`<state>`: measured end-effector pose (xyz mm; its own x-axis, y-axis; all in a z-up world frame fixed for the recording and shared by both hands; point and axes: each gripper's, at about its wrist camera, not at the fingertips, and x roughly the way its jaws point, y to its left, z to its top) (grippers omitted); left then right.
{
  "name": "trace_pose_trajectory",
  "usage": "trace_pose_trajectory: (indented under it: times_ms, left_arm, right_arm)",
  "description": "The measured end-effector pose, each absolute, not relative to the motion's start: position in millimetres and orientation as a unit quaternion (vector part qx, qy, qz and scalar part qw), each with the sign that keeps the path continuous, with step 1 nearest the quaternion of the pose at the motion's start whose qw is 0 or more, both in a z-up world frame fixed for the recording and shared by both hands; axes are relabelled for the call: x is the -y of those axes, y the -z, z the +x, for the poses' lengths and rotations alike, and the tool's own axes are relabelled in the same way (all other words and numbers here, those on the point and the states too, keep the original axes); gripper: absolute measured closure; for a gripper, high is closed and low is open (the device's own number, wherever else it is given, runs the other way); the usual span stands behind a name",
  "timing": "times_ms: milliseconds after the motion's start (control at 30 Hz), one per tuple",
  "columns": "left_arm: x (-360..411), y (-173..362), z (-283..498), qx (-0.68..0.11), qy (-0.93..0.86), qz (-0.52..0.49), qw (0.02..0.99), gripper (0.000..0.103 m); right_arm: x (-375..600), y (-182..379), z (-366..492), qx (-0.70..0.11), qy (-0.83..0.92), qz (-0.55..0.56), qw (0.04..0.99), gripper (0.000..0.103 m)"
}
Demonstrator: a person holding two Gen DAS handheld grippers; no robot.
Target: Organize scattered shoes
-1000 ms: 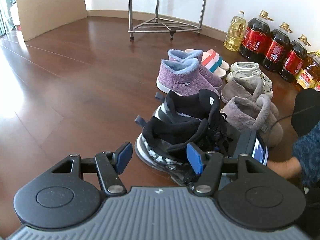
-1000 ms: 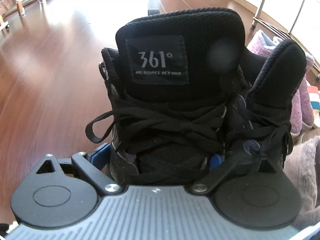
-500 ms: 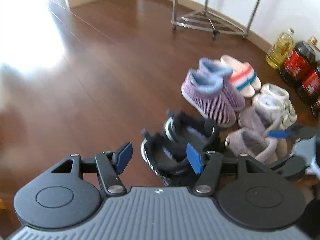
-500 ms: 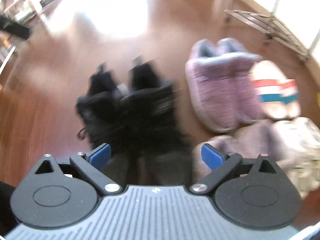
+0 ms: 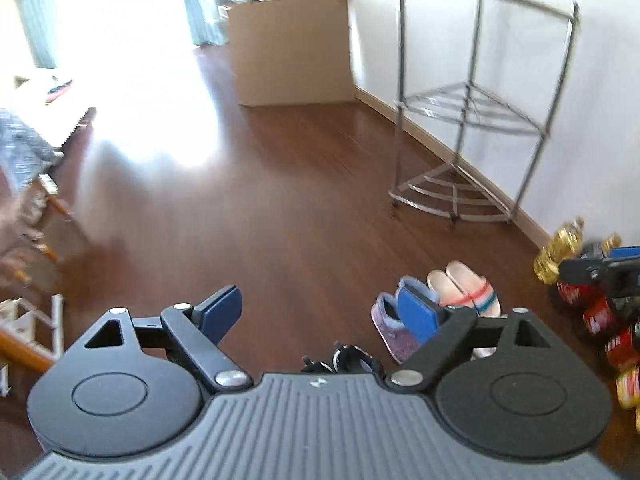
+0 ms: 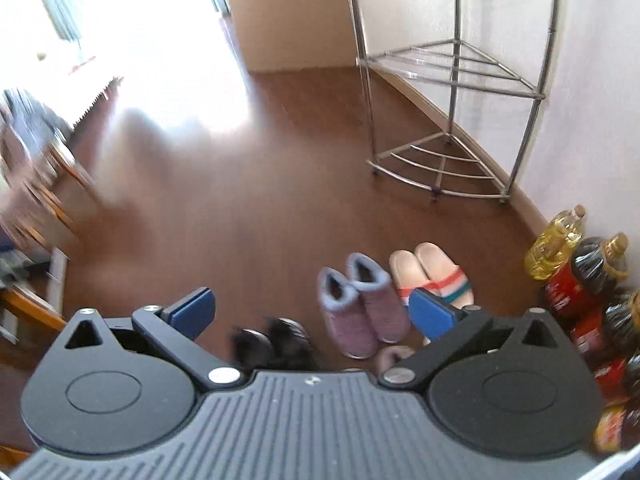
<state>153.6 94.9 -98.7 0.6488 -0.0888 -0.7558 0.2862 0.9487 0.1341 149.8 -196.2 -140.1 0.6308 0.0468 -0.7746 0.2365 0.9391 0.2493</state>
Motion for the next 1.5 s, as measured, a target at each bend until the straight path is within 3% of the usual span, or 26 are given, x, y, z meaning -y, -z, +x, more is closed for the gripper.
trace_pose_trajectory:
  times_ms: [200, 367, 500, 700, 1500]
  left_arm:
    - [-44.7, 54.6, 58.2, -0.443, 0.045, 0.032, 0.895, 0.015]
    - [-9.7, 25.4, 19.6, -0.476, 0.023, 0.063, 0.877, 0.015]
    - [6.7, -6.3, -7.8, -0.465, 0.009, 0.068, 0.883, 0.008]
    - [12.8, -25.2, -30.3, -0.46, 0.005, 0.078, 0.884, 0.008]
    - [-2.1, -11.6, -121.5, -0.497, 0.06, 0.077, 0.862, 0.008]
  right_arm:
    - [248.8, 82.1, 73.5, -0.428, 0.027, 0.083, 0.899, 0.001]
    - [273.0, 44.3, 11.4, -0.432, 0.021, 0.07, 0.899, 0.001]
    - [279.3, 12.0, -21.7, -0.439, 0.02, 0.098, 0.893, 0.001]
    - [273.7, -11.7, -56.1, -0.423, 0.037, 0.107, 0.899, 0.001]
    - [236.9, 5.8, -170.4, -0.445, 0.113, 0.128, 0.879, 0.001]
